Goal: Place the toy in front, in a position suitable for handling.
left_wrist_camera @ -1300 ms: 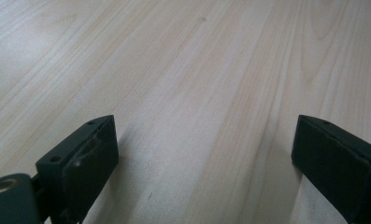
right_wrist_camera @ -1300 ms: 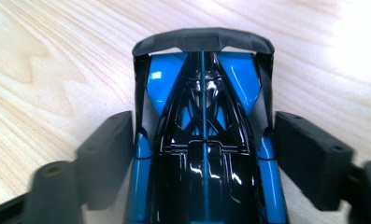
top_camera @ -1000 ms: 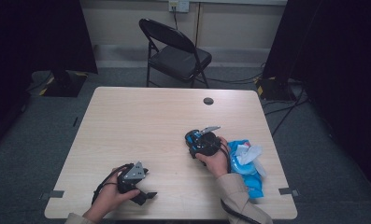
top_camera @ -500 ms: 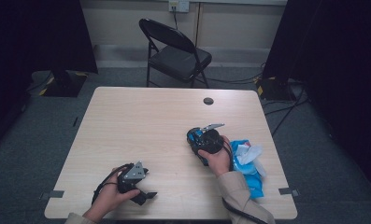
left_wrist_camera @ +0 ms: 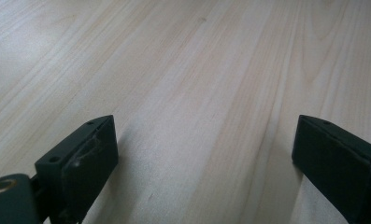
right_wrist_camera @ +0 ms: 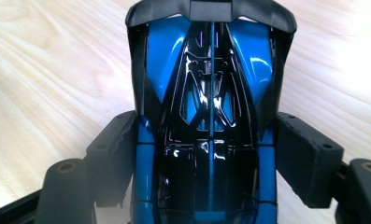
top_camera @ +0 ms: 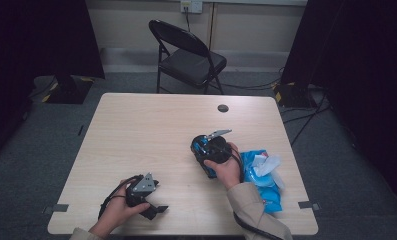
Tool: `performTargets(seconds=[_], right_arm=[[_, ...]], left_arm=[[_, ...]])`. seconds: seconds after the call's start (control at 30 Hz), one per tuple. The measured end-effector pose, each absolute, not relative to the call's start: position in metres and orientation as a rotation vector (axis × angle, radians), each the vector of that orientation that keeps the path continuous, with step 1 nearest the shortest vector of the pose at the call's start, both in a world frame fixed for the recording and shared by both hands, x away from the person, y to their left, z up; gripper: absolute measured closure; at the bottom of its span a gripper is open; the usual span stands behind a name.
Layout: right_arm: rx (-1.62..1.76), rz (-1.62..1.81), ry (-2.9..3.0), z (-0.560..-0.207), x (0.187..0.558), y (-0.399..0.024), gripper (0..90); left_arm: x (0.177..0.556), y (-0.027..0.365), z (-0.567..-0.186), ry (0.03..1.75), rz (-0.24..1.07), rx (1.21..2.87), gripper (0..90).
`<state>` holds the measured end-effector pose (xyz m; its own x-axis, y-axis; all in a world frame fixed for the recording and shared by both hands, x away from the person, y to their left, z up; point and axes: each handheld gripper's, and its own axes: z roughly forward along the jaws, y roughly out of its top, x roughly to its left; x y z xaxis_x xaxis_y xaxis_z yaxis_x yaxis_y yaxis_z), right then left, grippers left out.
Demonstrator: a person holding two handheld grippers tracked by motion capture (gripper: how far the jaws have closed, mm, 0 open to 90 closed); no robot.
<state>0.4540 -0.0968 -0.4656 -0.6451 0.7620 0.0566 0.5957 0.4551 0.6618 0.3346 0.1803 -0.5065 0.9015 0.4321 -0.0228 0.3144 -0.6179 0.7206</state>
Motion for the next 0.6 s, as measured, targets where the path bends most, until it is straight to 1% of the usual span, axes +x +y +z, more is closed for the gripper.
performTargets(seconds=[0.27,0.6], right_arm=[[1.136,0.914,2.510,-0.481,0.455,-0.069,27.1],[1.124,0.912,2.475,-0.492,0.456,-0.061,26.9]], left_arm=[[0.335,0.180,-0.506,0.530,0.195,2.284,6.4],[0.335,0.180,-0.506,0.530,0.196,2.286,6.4]])
